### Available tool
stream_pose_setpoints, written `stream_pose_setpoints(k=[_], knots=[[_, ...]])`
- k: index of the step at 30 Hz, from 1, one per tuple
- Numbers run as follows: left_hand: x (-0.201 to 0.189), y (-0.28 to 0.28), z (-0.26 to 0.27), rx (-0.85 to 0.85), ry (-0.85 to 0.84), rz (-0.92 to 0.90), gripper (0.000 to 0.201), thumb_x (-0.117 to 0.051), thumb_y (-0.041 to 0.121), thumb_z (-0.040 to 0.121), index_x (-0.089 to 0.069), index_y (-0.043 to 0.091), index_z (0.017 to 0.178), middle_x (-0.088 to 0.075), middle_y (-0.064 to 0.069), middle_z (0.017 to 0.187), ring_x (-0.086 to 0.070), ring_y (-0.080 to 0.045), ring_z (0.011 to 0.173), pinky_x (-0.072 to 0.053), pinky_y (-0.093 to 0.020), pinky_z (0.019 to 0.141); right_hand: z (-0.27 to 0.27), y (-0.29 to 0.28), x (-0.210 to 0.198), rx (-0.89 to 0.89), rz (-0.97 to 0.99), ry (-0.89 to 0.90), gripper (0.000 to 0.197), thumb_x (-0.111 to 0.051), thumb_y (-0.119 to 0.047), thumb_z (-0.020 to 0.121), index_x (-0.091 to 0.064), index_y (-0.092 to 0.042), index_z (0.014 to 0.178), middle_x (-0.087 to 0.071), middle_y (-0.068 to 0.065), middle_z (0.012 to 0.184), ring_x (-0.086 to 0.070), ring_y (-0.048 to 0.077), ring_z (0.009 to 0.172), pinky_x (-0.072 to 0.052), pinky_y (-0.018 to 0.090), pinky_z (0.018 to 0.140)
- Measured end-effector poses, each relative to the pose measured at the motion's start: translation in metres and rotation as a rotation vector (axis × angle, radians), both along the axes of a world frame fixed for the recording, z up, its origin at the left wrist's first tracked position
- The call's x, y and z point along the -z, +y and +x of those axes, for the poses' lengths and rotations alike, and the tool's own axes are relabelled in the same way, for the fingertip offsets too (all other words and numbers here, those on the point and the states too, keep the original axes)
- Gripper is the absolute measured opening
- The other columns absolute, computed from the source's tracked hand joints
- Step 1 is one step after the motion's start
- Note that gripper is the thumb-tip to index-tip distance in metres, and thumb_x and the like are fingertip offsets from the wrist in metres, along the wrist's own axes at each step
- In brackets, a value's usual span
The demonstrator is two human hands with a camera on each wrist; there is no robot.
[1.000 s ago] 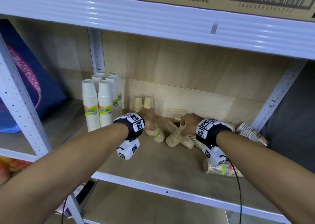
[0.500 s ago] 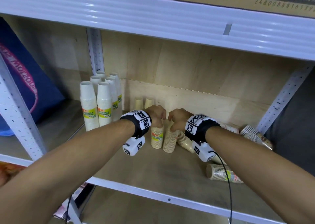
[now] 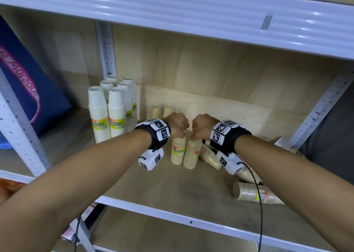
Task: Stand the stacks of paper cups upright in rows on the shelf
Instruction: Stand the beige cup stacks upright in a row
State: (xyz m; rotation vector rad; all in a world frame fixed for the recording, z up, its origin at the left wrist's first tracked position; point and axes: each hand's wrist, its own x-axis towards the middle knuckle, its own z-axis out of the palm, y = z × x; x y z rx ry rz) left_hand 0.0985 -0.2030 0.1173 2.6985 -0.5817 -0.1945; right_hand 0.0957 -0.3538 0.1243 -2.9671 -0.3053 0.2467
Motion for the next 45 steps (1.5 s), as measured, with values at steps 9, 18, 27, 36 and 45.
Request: stream_pose_setpoints(k=[9,18,27,36,45], knots=[[0.001,0.000,0.001,0.003,-0.001,-0.008,0.047,-0.072,0.010,0.083,-0.062,0.012,0.129,-0.062,-0.006,0.123,-0.061,-0.023,0.107,-0.054,-0.032,0.085,-0.001,0.002,0.004,0.025,-0.007,-0.021,0.038,-0.078,-0.038,0.072,-0.060,-0.013,0.094,-0.056,0.001,0.088,-0.060,0.022,0.089,-0.049,0.029,0.066],[0.003,0.002,0.004,-0.008,0.002,-0.009,0.044,-0.073,0.012,0.083,-0.064,0.015,0.126,-0.062,-0.004,0.120,-0.062,-0.022,0.102,-0.052,-0.027,0.076,0.000,0.002,0.006,0.039,-0.039,-0.042,0.039,-0.079,-0.035,0.075,-0.049,-0.015,0.060,-0.050,0.000,0.062,-0.055,0.020,0.069,-0.036,0.024,0.049],[0.004,0.001,0.004,-0.013,0.010,-0.028,0.042,-0.072,0.010,0.084,-0.064,0.012,0.125,-0.061,-0.005,0.123,-0.062,-0.024,0.106,-0.055,-0.034,0.087,-0.005,0.001,0.002,-0.039,-0.041,-0.012,0.049,-0.079,-0.026,0.072,-0.061,-0.010,0.114,-0.065,0.002,0.090,-0.064,0.023,0.089,-0.048,0.028,0.064],[0.003,0.000,0.006,-0.008,0.011,0.011,0.043,-0.072,0.011,0.084,-0.063,0.013,0.126,-0.062,-0.006,0.120,-0.061,-0.022,0.100,-0.053,-0.030,0.079,-0.002,0.001,0.003,-0.009,-0.022,-0.030,0.041,-0.075,-0.027,0.080,-0.065,-0.005,0.113,-0.068,0.011,0.105,-0.064,0.024,0.092,-0.047,0.029,0.069],[-0.009,0.020,0.019,-0.065,0.001,0.023,0.042,-0.072,0.012,0.083,-0.064,0.014,0.124,-0.062,-0.004,0.117,-0.061,-0.022,0.100,-0.054,-0.030,0.079,0.015,0.015,-0.001,-0.044,0.027,-0.060,0.035,-0.074,-0.026,0.080,-0.065,-0.008,0.108,-0.066,0.008,0.102,-0.061,0.021,0.088,-0.042,0.025,0.061]])
